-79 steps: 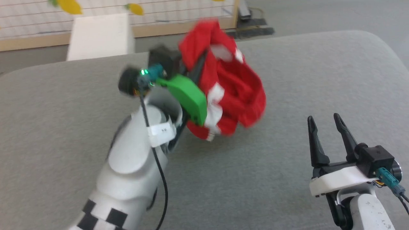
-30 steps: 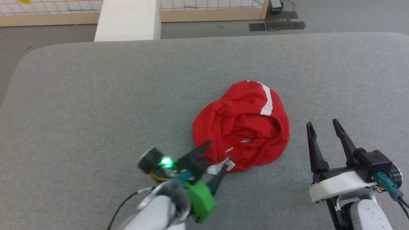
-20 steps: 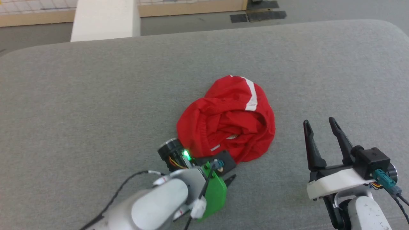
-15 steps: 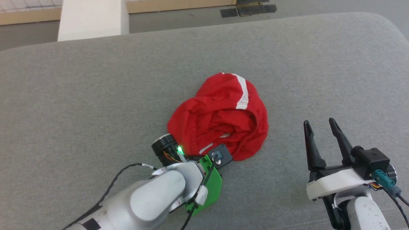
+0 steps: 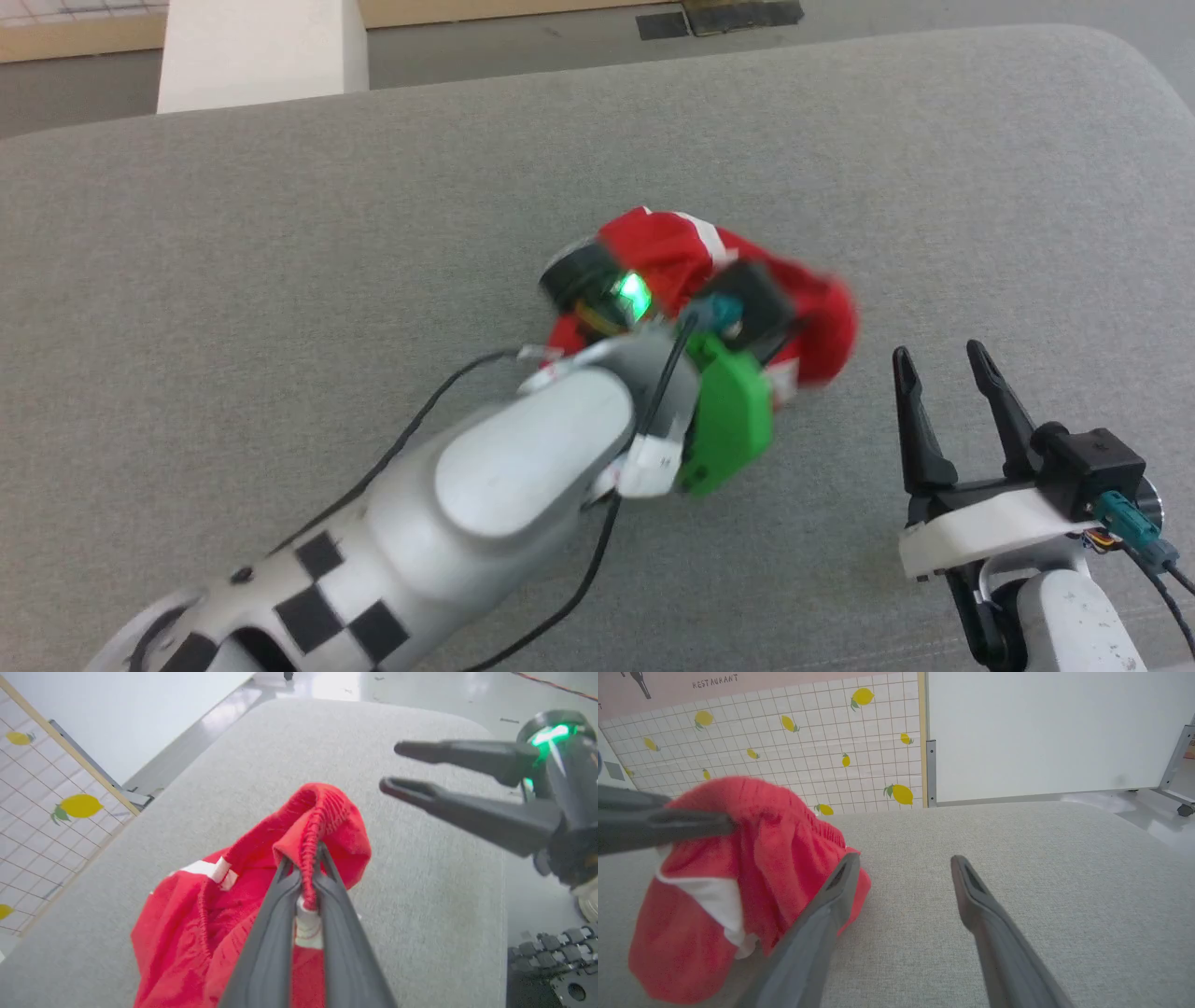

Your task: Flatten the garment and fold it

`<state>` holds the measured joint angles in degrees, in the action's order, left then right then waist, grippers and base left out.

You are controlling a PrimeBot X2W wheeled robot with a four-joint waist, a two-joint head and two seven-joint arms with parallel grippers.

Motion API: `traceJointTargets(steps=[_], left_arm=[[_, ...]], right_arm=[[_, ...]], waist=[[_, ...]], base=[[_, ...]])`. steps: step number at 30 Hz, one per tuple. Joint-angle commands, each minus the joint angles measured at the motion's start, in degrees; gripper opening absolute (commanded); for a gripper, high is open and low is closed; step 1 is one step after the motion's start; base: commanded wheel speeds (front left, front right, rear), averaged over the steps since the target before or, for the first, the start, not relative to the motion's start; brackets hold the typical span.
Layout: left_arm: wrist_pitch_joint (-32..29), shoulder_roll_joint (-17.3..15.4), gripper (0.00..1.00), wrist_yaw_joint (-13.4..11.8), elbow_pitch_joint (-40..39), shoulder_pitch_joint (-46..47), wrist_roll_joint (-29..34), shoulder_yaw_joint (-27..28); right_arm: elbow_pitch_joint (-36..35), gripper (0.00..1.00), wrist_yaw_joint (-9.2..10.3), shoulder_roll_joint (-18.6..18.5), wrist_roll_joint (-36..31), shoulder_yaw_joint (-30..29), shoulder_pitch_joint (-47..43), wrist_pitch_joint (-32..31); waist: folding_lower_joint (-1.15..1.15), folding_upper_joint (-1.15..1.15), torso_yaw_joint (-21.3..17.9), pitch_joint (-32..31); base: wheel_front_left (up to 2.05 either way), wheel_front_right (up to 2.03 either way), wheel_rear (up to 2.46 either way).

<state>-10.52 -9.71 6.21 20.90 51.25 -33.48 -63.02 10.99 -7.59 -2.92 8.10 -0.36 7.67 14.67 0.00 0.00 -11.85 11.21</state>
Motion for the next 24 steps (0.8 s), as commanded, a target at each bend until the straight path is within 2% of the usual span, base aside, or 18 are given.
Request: traceJointTargets(steps=[1,5,10,15,21,24], left_arm=[[2.64,1.36,0.0,-1.01,-0.56,2.5,-0.01,1.72],[10.44,4.13,0.0,-3.52,-0.78,5.89,-0.64,7.02],[15.59,4.38,0.0,-8.01,0.55,6.12,-2.05,12.36],[14.46,-0.26,0.0,-11.31,2.14,-1.21,-5.26,14.9],[11.19,-7.98,0.0,-15.08,2.98,-16.49,-10.94,16.79],[11.45,-10.73,0.0,-16.88,3.28,-21.77,-12.74,18.13]], right_arm=[[-0.26,1.0,0.1,0.04,-0.1,0.11,0.81,0.31],[-0.25,1.0,0.1,0.04,-0.21,0.62,0.81,0.32],[-0.1,1.0,0.1,0.04,-0.35,1.17,0.2,0.32],[-0.12,1.0,0.1,0.04,-0.65,1.19,-0.61,0.32],[-0.26,1.0,0.1,0.04,-1.14,0.85,-0.79,0.32],[-0.28,1.0,0.1,0.04,-1.47,0.87,-0.7,0.32]], waist=[[0.0,0.0,0.61,-0.61],[0.0,0.0,1.02,-1.42],[0.0,0.0,1.36,-2.36],[0.0,0.0,1.87,-2.84],[0.0,0.0,3.12,-2.58],[0.0,0.0,4.15,-2.43]], base=[[0.0,0.0,0.0],[0.0,0.0,0.0],[0.0,0.0,0.0],[0.0,0.0,0.0],[0.0,0.0,0.0],[0.0,0.0,0.0]])
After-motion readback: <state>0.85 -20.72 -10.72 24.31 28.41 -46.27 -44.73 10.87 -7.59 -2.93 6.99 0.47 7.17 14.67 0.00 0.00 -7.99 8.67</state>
